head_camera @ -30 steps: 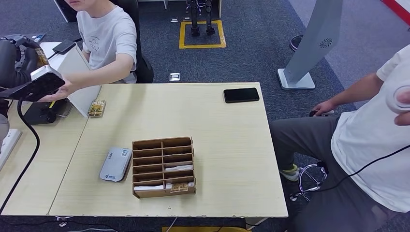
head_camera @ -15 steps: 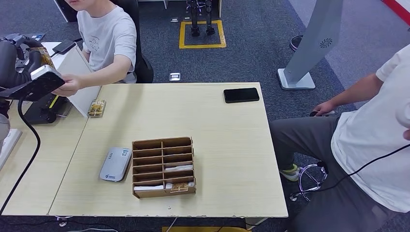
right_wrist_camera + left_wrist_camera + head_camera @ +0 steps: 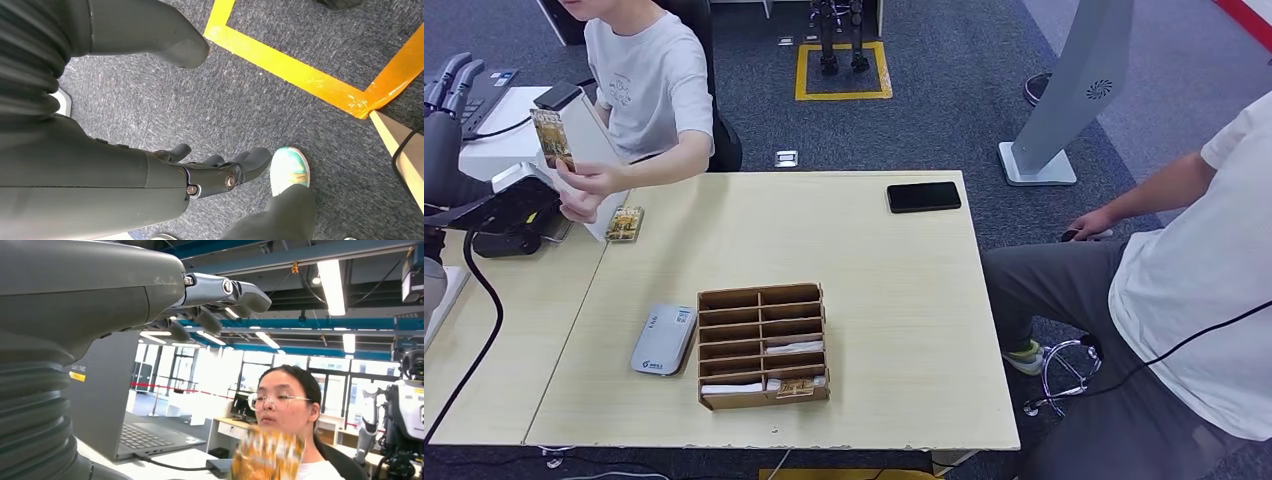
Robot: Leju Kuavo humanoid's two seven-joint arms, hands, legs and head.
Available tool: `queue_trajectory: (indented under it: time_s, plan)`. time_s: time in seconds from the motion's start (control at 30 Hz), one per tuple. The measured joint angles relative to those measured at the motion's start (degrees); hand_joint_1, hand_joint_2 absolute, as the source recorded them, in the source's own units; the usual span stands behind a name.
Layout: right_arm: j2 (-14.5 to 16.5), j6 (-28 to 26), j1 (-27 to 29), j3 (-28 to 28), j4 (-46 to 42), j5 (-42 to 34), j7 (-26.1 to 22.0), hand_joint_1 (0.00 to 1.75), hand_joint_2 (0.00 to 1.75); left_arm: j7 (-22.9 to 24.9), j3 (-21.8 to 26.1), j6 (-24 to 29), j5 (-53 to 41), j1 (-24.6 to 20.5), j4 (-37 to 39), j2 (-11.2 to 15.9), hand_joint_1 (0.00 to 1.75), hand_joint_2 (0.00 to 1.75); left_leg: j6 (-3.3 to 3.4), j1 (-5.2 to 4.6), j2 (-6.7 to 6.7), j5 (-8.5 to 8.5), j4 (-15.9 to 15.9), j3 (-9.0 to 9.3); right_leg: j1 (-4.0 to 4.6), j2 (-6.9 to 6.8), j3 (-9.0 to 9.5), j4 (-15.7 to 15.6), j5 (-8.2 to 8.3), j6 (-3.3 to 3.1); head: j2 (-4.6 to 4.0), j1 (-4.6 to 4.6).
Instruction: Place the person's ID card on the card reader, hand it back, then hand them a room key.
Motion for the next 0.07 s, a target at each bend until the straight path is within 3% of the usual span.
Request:
queue_trajectory:
  time_s: [0.07]
  plan:
    - [0.00, 0.00, -0.01, -0.01, 0.00, 0.04, -0.01, 0.00, 1.75, -0.02, 0.06, 0.02, 0.05, 0.26, -0.03, 0.12, 0.00, 1.75, 0.00, 0.00, 0.00, 0.00, 0.00, 0.00, 0.00, -0.01, 0.00, 0.00, 0.00, 0.00, 0.00, 0.00]
